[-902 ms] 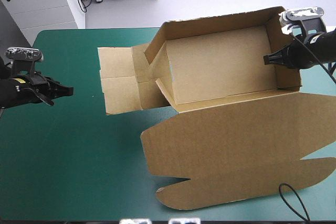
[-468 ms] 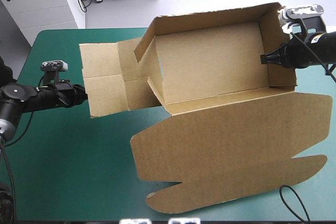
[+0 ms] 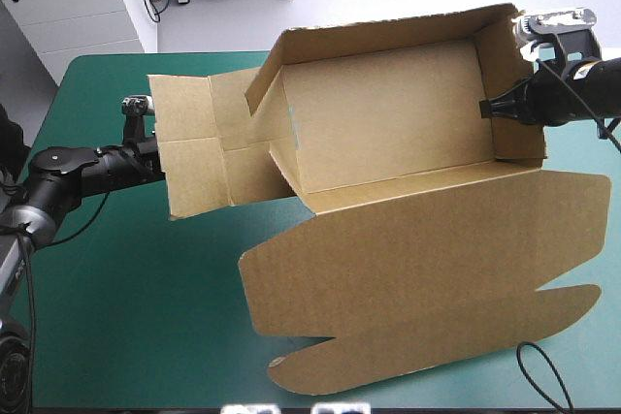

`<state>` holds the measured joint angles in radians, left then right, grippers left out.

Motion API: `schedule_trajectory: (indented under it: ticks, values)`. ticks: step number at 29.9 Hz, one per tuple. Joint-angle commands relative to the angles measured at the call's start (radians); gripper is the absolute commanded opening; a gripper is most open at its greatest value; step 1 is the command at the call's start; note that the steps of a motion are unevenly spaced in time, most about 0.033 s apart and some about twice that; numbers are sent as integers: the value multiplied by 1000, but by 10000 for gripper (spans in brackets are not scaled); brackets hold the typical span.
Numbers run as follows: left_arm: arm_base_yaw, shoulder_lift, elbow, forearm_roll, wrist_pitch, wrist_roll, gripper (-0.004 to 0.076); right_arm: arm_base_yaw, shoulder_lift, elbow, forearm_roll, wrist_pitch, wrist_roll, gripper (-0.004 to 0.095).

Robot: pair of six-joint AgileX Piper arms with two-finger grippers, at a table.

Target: Fold the box

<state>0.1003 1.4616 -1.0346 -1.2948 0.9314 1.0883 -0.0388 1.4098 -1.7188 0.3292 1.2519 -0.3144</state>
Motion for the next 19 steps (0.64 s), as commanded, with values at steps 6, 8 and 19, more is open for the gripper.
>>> schedule_trajectory:
  ticks: [6, 8, 19]
  values:
    - [-16, -31, -83, -130, 237, 9, 12, -6, -40, -28, 48, -4, 5, -19]
    - [-16, -31, -102, -148, 288, 9, 12, -6, -38, -28, 48, -4, 5, -19]
    - [-104, -37, -214, -202, 364, -39, 12, -2, -38, -28, 24, -4, 43, -19]
